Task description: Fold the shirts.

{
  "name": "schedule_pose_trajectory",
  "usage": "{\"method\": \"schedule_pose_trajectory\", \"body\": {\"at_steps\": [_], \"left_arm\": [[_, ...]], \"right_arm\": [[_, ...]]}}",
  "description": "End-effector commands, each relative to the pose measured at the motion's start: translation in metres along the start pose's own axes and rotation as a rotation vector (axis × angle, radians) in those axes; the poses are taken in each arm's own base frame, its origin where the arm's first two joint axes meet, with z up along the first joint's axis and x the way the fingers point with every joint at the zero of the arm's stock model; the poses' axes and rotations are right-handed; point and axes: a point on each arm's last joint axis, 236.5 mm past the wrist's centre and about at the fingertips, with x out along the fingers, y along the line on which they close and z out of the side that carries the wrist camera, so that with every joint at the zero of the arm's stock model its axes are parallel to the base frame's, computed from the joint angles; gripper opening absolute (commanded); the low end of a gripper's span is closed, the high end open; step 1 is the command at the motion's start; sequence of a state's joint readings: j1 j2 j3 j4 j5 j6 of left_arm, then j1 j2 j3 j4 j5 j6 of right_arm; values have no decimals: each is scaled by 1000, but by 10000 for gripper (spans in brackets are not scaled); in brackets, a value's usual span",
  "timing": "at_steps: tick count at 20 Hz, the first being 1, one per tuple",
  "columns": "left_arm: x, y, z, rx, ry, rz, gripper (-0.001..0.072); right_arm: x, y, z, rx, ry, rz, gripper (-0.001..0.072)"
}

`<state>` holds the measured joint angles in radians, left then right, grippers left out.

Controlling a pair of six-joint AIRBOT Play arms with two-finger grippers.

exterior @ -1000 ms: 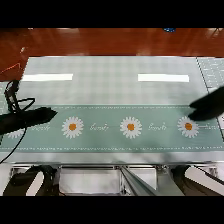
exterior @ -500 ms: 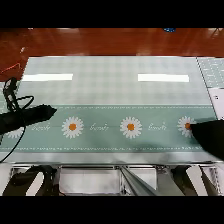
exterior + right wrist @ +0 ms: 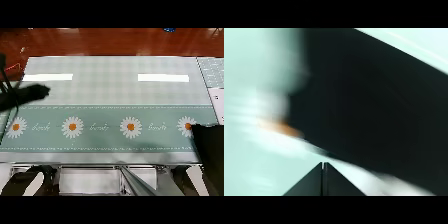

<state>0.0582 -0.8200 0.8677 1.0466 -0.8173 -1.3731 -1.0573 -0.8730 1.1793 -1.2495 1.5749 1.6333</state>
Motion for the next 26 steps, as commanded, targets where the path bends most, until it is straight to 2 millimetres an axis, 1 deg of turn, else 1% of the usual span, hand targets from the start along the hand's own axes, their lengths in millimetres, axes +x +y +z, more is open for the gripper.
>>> {"method": "schedule_pose_trajectory", "body": {"at_steps": [1, 2, 3, 4, 5, 6, 7, 8, 9, 10, 11, 12, 13, 14, 16, 17, 26], "left_arm": [[5, -40, 83, 92, -60, -69, 25], [10, -65, 98, 134, -42, -115, 24], [18, -91, 103, 176, -6, -164, 24], [28, -112, 99, 210, 38, -204, 24], [41, -127, 87, 236, 98, -226, 24], [56, -125, 70, 265, 154, -193, 24], [74, -107, 50, 287, 226, -105, 24], [91, -79, 29, 279, 309, 4, 24], [101, -57, 11, 261, 373, 71, 25], [108, -42, -2, 239, 429, 99, 25], [111, -35, -10, 222, 465, 110, 26], [113, -29, -12, 213, 480, 118, 26], [113, -28, -13, 211, 484, 119, 26], [113, -28, -14, 211, 489, 120, 25], [111, -27, -17, 210, 506, 122, 26], [113, -27, -16, 211, 497, 121, 25], [126, -20, -27, 203, 533, 129, 26]], "right_arm": [[-22, 186, 29, -284, -153, 532, 27], [-16, 225, 12, -401, -137, 556, 27], [-4, 260, -12, -538, -114, 542, 27], [14, 286, -40, -666, -79, 502, 27], [34, 303, -67, -777, -47, 448, 27], [56, 313, -91, -886, -18, 386, 27], [83, 316, -112, -979, 7, 305, 27], [109, 312, -123, -1026, 33, 215, 27], [136, 303, -129, -1036, 60, 120, 27], [154, 295, -135, -1033, 97, 62, 27], [168, 288, -140, -1029, 140, 31, 27], [175, 285, -143, -1030, 159, 17, 28], [178, 285, -143, -1030, 161, 14, 28], [178, 285, -143, -1032, 160, 12, 27], [175, 277, -144, -1035, 181, -10, 27], [175, 276, -145, -1034, 186, -13, 28], [175, 276, -145, -1034, 186, -13, 27]]}}
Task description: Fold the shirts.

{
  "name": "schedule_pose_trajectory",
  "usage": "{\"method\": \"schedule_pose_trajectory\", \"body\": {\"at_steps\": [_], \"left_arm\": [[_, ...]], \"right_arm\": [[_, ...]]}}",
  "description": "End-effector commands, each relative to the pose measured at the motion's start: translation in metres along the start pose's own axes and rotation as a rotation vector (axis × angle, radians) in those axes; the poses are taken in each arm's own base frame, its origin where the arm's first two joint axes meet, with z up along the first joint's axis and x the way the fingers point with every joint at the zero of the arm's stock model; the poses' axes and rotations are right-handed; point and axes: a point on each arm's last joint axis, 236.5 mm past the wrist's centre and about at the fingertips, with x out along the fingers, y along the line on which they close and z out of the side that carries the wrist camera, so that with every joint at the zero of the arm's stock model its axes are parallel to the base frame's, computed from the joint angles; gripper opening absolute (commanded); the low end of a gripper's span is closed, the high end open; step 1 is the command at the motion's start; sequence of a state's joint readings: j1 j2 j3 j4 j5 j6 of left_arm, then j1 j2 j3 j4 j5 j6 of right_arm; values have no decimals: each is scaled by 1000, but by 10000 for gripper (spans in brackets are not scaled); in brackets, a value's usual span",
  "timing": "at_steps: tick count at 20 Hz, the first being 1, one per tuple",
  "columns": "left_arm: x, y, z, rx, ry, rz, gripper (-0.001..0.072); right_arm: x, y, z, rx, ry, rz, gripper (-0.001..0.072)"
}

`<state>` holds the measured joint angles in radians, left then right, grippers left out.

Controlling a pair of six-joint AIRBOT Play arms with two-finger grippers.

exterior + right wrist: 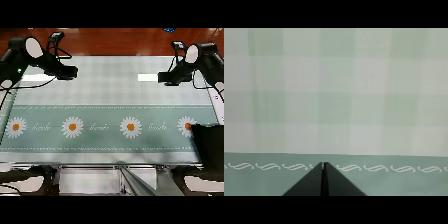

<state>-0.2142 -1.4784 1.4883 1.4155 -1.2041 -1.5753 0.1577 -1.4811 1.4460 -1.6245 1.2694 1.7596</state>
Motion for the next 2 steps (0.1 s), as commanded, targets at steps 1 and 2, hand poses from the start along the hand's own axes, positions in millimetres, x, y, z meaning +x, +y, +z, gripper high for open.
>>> {"method": "schedule_pose_trajectory", "body": {"at_steps": [1, 2], "left_arm": [[8, 2, -3, -3, 20, 2, 25], [11, 2, -3, -3, 26, 3, 25]], "right_arm": [[0, 0, 0, 0, 2, -2, 28], [0, 0, 0, 0, 2, -2, 28]]}}
